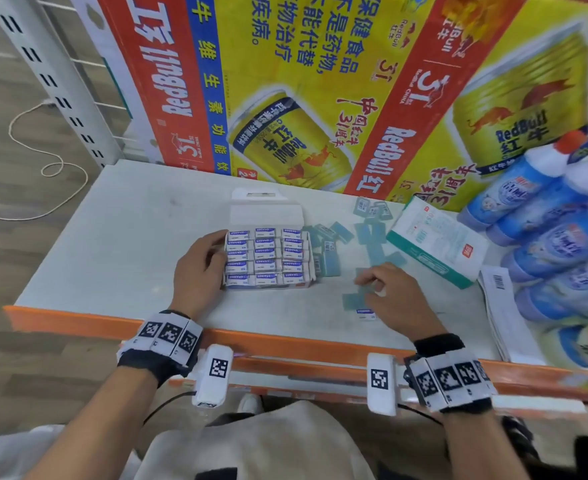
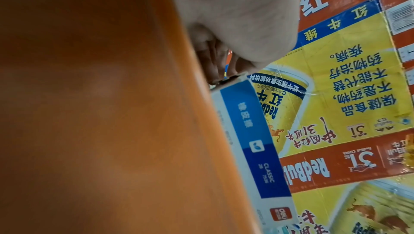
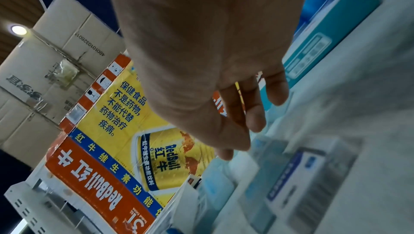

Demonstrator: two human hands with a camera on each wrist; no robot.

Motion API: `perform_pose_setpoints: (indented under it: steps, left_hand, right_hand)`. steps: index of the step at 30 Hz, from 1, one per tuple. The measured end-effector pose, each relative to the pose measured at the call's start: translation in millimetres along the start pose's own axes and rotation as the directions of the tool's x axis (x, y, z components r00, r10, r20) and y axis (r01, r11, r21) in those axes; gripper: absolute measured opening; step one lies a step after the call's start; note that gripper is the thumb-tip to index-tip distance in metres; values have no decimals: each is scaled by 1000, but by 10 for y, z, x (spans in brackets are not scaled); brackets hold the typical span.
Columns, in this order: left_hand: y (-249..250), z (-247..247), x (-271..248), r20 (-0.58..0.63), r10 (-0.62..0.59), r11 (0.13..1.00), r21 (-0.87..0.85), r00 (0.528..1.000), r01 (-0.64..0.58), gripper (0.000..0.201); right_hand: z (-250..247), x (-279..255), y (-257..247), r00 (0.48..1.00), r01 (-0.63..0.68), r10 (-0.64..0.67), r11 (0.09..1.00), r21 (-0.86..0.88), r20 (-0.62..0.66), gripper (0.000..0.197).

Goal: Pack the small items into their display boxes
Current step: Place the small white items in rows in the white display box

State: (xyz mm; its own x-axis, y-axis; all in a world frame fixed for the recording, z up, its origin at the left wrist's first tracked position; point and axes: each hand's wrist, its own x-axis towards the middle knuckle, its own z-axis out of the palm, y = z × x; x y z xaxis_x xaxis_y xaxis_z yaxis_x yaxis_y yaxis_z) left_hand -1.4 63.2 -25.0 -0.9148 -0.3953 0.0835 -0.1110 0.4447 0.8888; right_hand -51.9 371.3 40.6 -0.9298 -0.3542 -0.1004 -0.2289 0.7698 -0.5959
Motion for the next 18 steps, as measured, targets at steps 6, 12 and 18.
perform_pose_setpoints:
  steps: [6,12,18]
  left_hand:
    - [-29,3,13,-19,16,1000,25,1000,-16,42]
    - [-27,8,5,-20,29,997,68,999,-28,42]
    - [-14,20,7,-23,25,997,69,999,-23,45]
  right_hand:
    - [46,-127,41,975,-96,121,986,-135,188,34]
    - [39,-145,35,971,-88,122,982,-170,206,30]
    - [90,-187,49,990,-81,92,991,-104,106,20]
